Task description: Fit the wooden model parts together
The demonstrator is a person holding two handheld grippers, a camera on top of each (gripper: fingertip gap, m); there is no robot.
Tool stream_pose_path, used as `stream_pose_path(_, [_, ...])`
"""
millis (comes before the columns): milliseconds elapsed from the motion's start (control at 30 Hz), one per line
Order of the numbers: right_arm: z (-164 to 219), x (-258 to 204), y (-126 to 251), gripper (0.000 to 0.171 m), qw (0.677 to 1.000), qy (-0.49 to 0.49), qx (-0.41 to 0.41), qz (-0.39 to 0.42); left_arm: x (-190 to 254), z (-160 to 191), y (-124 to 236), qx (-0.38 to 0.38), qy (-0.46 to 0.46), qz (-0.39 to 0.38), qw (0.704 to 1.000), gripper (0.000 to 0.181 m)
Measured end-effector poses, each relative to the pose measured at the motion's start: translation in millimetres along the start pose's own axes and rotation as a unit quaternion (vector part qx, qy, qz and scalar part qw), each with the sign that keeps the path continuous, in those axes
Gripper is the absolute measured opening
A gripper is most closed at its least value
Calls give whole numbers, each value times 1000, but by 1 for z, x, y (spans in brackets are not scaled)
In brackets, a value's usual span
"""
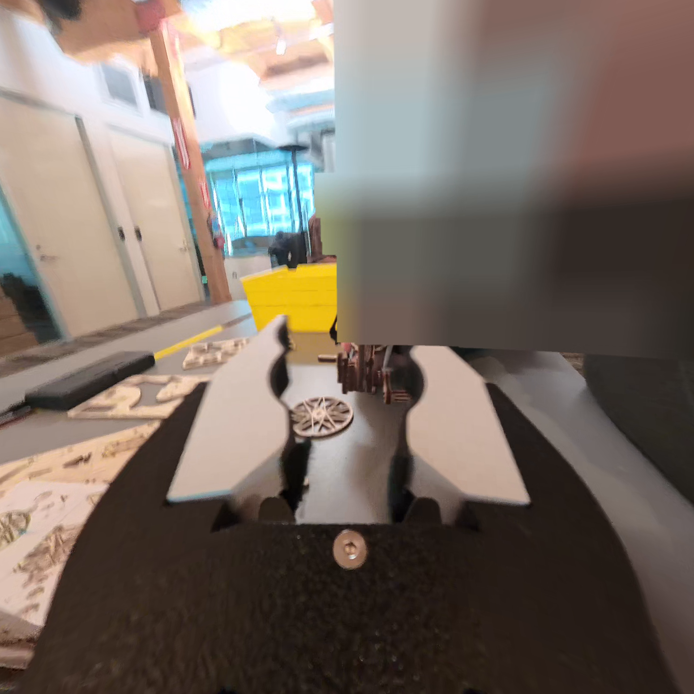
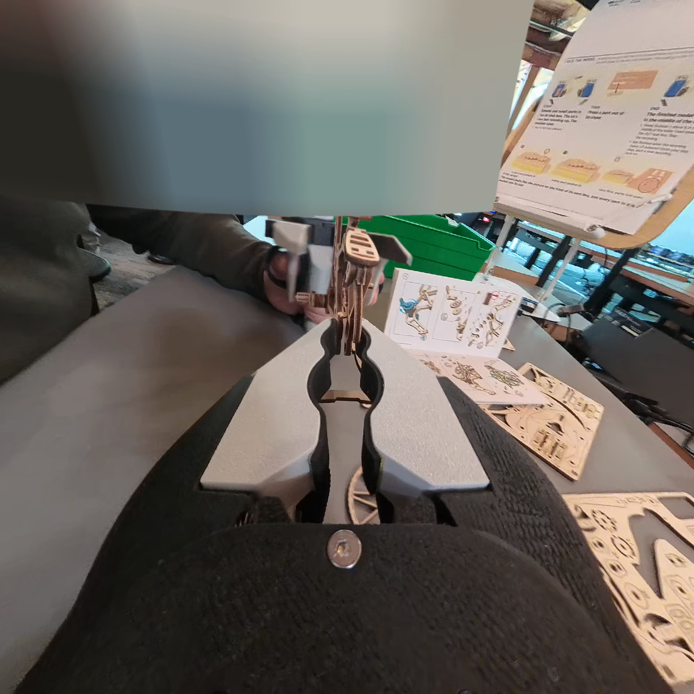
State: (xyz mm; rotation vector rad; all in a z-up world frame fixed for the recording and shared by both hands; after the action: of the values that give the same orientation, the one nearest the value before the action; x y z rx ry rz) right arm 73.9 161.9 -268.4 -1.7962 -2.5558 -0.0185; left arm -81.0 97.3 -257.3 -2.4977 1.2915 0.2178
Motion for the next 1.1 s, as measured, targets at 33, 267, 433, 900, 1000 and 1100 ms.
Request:
stream_pose_path(33, [0,2,0,6,1000,-1,-3,9,0,3,-3,-20,7,1,1000,71])
stream_pose_path(267, [-3,15,2,6,996,-73,19,39,3,11,-14,-101,24,-37,994,99])
stream_pose_path(433, [-6,19,3,6,987,-147,69,15,0,11,-18,-68,129,-45,988,87])
stream_pose_path(900, [-9,13,0,6,972,-194,126,-28,10,4,-36,36,148,-58,987,27])
stream_pose_path(1000, [-9,14,1,6,971,-197,130,-30,11,4,-36,38,150,-53,986,27])
stream_pose_path(1100, [-9,14,1,6,970,-202,133,-31,11,5,-37,39,155,-53,986,27])
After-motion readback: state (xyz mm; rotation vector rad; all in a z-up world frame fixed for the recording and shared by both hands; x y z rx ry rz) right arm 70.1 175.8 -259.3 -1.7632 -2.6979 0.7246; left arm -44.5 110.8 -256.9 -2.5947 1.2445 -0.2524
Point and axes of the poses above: each gripper's, where its closed fingertips meet, y back along the fingers, z out of its underside, x = y × z across the jaws, the point moved 7 cm from there along y, back along the fingers, and after that the axes turned 13 degrees about -y, right-handed, at the moved point
